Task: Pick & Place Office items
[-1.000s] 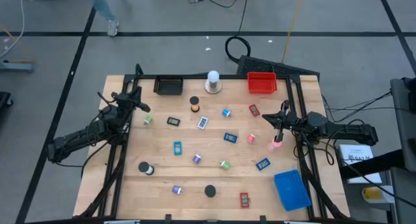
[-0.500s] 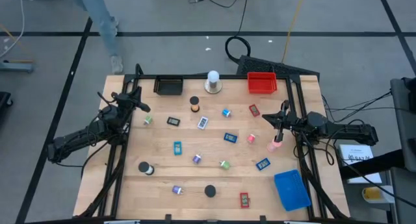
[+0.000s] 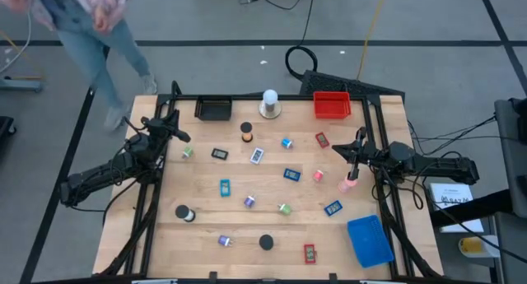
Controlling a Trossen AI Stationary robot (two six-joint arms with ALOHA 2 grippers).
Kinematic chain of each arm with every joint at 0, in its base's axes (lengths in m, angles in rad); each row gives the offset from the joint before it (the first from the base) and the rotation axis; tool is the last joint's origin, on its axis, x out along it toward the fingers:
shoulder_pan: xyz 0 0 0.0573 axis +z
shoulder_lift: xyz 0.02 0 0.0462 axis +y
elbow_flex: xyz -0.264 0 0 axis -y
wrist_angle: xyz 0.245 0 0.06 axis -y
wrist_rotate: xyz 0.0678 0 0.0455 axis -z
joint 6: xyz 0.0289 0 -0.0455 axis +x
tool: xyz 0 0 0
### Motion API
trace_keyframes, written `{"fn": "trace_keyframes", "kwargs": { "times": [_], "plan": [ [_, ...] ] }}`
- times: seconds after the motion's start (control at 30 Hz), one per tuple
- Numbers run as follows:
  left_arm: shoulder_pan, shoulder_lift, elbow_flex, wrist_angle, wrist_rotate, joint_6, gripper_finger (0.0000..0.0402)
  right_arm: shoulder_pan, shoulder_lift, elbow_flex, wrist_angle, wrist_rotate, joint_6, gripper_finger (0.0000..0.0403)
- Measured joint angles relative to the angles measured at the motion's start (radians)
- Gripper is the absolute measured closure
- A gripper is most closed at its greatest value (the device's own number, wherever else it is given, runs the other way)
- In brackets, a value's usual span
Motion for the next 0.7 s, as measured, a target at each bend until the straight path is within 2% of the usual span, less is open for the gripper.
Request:
{"fn": "trace_keyframes", "kwargs": {
  "times": [0.2,0.4,0.7],
  "plan": [
    [0.000,0.000,0.000,0.000,0.000,0.000,0.0360,0.000,0.000,0.000,0.001,-0.002,-0.023,0.0399],
    [0.000,0.000,0.000,0.000,0.000,0.000,0.0360,0.002,0.000,0.000,0.008,-0.003,0.115,0.0399],
    [0.000,0.000,0.000,0.000,0.000,0.000,0.0360,-0.001,0.009,0.001,0.206,0.000,0.256,0.0399]
  ]
}}
